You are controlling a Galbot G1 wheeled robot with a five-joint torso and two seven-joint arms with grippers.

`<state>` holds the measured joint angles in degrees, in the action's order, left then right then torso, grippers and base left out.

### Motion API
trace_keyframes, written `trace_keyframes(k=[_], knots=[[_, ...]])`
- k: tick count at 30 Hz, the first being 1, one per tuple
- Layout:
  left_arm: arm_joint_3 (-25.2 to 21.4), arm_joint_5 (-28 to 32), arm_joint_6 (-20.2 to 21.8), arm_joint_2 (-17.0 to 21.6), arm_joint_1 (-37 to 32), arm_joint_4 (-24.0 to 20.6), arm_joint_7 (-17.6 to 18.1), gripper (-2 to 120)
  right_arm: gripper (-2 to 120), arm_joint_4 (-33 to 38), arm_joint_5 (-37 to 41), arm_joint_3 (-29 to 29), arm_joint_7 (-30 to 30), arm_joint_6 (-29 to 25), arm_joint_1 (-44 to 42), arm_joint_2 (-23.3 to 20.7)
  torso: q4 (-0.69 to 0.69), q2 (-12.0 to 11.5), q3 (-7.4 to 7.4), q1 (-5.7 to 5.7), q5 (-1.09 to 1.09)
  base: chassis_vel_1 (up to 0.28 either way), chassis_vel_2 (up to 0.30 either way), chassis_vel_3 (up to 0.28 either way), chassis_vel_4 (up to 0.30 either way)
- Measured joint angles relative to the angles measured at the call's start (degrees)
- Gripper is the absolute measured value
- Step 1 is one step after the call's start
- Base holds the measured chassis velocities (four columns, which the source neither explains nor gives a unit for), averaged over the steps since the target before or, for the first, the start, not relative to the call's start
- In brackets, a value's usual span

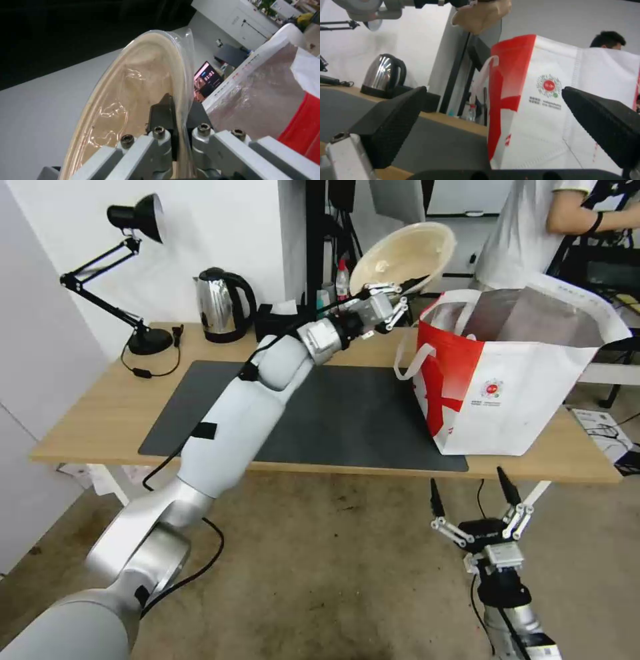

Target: Pick up the trash from the table and place it into the takeout bag.

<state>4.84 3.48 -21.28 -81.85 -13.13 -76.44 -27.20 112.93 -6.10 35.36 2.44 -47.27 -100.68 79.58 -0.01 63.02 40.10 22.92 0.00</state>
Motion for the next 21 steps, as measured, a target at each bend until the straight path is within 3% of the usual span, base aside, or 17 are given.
trace_keyframes(k=[21], knots=[[4.2, -0.8, -1.0, -4.58, 1.03, 2.89, 0.28, 0, 100, 4.63, 2.31, 0.02, 0.33, 0.07, 0.68, -0.75, 0.01, 0.0, 0.0, 0.0, 0.0, 0.0, 0.0, 0.0, 0.0]])
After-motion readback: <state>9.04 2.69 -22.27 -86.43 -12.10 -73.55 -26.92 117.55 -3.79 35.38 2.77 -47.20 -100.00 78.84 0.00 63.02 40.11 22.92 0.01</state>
